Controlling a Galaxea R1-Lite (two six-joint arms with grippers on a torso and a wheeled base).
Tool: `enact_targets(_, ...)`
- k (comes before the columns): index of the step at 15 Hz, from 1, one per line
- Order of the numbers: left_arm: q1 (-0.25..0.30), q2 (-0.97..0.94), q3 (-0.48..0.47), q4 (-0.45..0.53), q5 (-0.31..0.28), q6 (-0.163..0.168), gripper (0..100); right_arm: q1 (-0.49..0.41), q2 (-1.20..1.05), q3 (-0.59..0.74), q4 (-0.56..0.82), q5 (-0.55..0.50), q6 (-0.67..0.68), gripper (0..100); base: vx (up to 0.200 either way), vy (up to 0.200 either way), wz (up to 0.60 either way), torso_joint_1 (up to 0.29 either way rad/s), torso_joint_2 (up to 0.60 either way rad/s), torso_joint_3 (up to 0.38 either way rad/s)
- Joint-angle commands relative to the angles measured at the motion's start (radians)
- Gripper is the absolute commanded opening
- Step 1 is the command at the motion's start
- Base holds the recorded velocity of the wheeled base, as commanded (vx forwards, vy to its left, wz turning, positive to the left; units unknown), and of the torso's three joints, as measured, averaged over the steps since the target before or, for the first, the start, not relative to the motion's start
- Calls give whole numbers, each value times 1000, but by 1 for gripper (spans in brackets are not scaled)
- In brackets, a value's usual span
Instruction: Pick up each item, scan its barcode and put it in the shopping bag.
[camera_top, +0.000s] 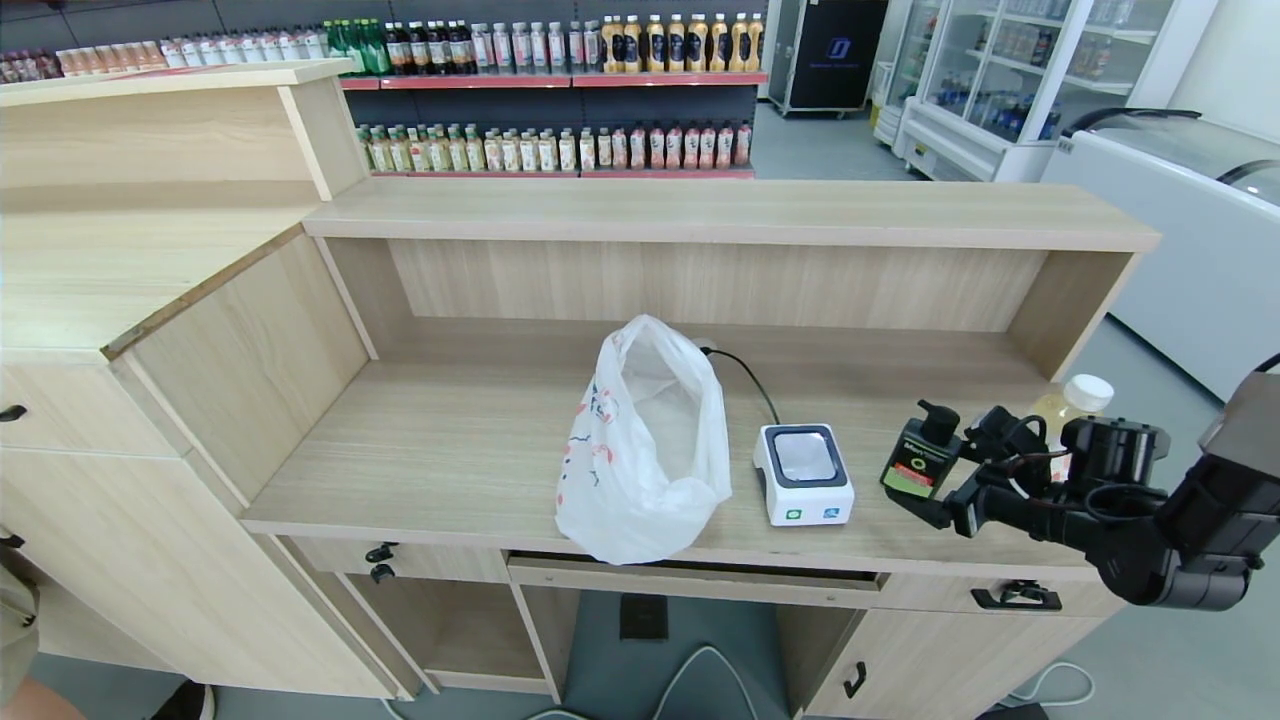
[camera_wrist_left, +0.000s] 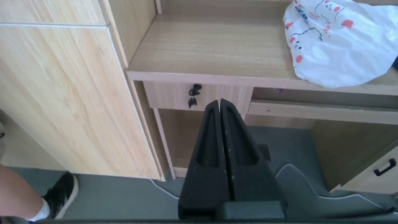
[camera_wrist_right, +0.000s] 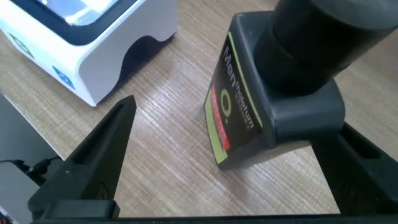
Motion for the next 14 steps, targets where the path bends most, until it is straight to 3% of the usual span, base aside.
enact_targets(1,0,0,0,0,0,1,0,13,16,-26,-7,6,29,100,0,0,0,0,0,0)
enact_targets(6,0,0,0,0,0,-1,0,59,52,-75,-15,12,97,100,0,0,0,0,0,0)
enact_targets(7,0,0,0,0,0,-1,0,64,60,-80,-15,12,98,0,0,0,0,0,0,0)
enact_targets(12,0,0,0,0,0,1,0,59,55,-91,-16,6,92,0,0,0,0,0,0,0)
enact_targets(14,0,0,0,0,0,1,0,27,-46,-78,-27,9,97,0,0,0,0,0,0,0)
